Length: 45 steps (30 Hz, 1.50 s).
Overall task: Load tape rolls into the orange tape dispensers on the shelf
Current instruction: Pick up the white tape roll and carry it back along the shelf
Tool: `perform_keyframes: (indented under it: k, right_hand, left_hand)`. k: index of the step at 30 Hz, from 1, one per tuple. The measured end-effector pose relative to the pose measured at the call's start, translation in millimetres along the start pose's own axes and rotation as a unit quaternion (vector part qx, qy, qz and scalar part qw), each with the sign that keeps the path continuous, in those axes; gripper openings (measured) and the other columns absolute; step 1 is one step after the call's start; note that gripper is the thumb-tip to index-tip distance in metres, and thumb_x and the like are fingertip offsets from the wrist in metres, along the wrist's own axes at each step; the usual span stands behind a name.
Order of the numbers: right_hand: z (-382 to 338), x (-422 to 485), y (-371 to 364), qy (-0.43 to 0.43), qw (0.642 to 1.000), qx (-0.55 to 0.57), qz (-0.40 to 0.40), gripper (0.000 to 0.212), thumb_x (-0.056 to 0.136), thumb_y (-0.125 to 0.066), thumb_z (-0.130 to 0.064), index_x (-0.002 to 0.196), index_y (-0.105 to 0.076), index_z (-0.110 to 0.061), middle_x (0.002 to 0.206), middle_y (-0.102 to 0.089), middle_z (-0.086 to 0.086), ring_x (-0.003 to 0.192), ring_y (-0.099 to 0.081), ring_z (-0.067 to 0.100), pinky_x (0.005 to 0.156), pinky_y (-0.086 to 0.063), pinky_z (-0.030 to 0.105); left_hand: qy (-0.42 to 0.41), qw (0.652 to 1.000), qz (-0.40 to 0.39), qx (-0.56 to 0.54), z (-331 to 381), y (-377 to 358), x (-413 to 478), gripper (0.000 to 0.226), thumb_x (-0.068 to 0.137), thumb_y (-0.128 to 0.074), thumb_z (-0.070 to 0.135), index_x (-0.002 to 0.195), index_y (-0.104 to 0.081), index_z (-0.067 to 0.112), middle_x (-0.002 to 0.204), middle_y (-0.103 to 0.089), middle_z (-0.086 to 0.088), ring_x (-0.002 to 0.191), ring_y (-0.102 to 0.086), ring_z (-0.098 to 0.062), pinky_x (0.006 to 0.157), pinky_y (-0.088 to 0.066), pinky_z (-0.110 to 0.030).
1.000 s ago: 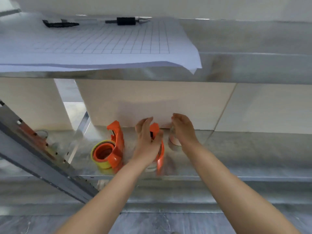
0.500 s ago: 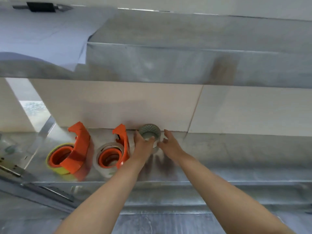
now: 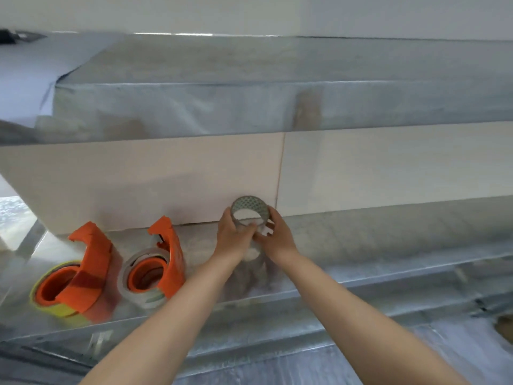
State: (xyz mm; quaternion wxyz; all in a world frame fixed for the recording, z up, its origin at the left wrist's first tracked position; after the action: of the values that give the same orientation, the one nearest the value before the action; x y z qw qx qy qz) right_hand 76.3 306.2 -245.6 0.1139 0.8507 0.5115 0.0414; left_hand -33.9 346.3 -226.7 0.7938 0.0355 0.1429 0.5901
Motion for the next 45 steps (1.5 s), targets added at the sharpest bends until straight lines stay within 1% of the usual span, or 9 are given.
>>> perform_keyframes:
  k: [3, 6, 9, 12, 15, 17, 21, 29, 45]
  right_hand:
    - [-1, -14, 25, -0.003, 0.998, 0.009, 0.056, 0.048, 0.073, -0.071, -0.007, 0.107, -0.048, -0.033, 0.098, -0.059, -0.014, 0.094, -0.058, 0.009, 0.084, -0.05, 0.027]
    - [-7, -35, 50, 0.002, 0.993, 0.021, 0.117, 0.047, 0.071, -0.07, -0.003, 0.106, -0.051, -0.028, 0.098, -0.061, -0.007, 0.09, -0.059, 0.008, 0.083, -0.052, 0.028]
    - [-6, -58, 73, -0.002, 0.987, 0.016, 0.157, 0.046, 0.073, -0.069, -0.003, 0.113, -0.053, -0.018, 0.101, -0.062, -0.003, 0.095, -0.061, 0.012, 0.079, -0.05, 0.017]
    - [-5, -79, 101, -0.017, 0.979, -0.01, 0.203, 0.052, 0.074, -0.07, -0.008, 0.122, -0.05, -0.013, 0.106, -0.059, -0.005, 0.091, -0.057, 0.001, 0.073, -0.043, -0.002]
    - [6, -109, 134, -0.047, 0.964, -0.014, 0.261, 0.055, 0.073, -0.07, -0.012, 0.124, -0.05, -0.013, 0.12, -0.062, 0.006, 0.108, -0.06, 0.017, 0.095, -0.05, 0.029]
    - [12, -132, 156, -0.069, 0.953, -0.016, 0.295, 0.058, 0.073, -0.07, -0.014, 0.127, -0.049, -0.017, 0.124, -0.06, 0.009, 0.114, -0.057, 0.02, 0.097, -0.049, 0.04]
    - [22, -171, 196, -0.079, 0.935, -0.008, 0.346, 0.06, 0.072, -0.071, -0.012, 0.128, -0.049, -0.02, 0.127, -0.057, 0.008, 0.115, -0.056, 0.019, 0.1, -0.048, 0.042]
    - [41, -216, 273, -0.092, 0.912, 0.005, 0.399, 0.065, 0.072, -0.071, -0.015, 0.131, -0.045, -0.024, 0.13, -0.053, 0.008, 0.118, -0.054, 0.02, 0.101, -0.047, 0.045]
    - [83, -312, 472, -0.079, 0.863, -0.044, 0.498, 0.073, 0.071, -0.073, -0.019, 0.136, -0.04, -0.02, 0.135, -0.046, 0.008, 0.124, -0.048, 0.021, 0.105, -0.042, 0.043]
  left_hand:
    - [-0.014, 0.999, -0.033, 0.002, 8, -19, -10, 0.052, 0.081, -0.062, 0.01, 0.13, -0.045, 0.008, 0.132, -0.054, -0.016, 0.123, -0.051, -0.03, 0.106, -0.042, -0.045]
    - [-0.028, 0.997, -0.075, 0.002, 15, -40, -23, 0.048, 0.079, -0.062, 0.007, 0.126, -0.048, 0.009, 0.129, -0.057, -0.015, 0.12, -0.054, -0.03, 0.105, -0.043, -0.045]
    - [-0.041, 0.992, -0.116, 0.0, 20, -62, -39, 0.04, 0.076, -0.064, 0.011, 0.112, -0.05, 0.022, 0.116, -0.06, -0.004, 0.114, -0.058, -0.026, 0.101, -0.047, -0.039]
    - [-0.064, 0.985, -0.159, -0.002, 30, -88, -60, 0.047, 0.06, -0.062, 0.03, 0.106, -0.049, 0.03, 0.103, -0.061, 0.005, 0.104, -0.06, -0.017, 0.092, -0.046, -0.028]
    - [-0.086, 0.971, -0.223, 0.007, 33, -125, -81, 0.054, 0.07, -0.066, 0.017, 0.121, -0.051, 0.015, 0.125, -0.059, -0.008, 0.116, -0.056, -0.023, 0.104, -0.044, -0.037]
    - [-0.083, 0.959, -0.27, 0.015, 33, -148, -97, 0.056, 0.077, -0.064, 0.011, 0.13, -0.047, 0.01, 0.133, -0.055, -0.013, 0.124, -0.051, -0.026, 0.108, -0.04, -0.043]
    - [-0.082, 0.937, -0.34, 0.025, 36, -188, -133, 0.066, 0.073, -0.063, 0.024, 0.135, -0.043, 0.011, 0.138, -0.049, -0.013, 0.13, -0.045, -0.027, 0.111, -0.036, -0.044]
    - [-0.113, 0.907, -0.405, 0.032, 51, -263, -186, 0.068, 0.082, -0.063, 0.015, 0.143, -0.032, 0.016, 0.145, -0.042, -0.009, 0.137, -0.037, -0.024, 0.115, -0.031, -0.044]
    - [-0.182, 0.871, -0.457, 0.013, 80, -448, -315, 0.057, 0.085, -0.061, 0.013, 0.139, -0.04, 0.017, 0.139, -0.049, -0.007, 0.13, -0.045, -0.02, 0.111, -0.038, -0.043]
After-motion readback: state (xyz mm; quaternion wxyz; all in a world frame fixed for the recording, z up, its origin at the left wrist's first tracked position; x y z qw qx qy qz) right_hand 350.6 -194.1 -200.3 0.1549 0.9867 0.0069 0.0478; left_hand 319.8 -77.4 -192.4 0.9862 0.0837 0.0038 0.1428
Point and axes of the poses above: each hand's wrist, its own x-axis towards the middle knuckle, its own y-axis out of the back of the hand, z = x × y, the point moved 6 cm from there along x, towards the middle knuckle
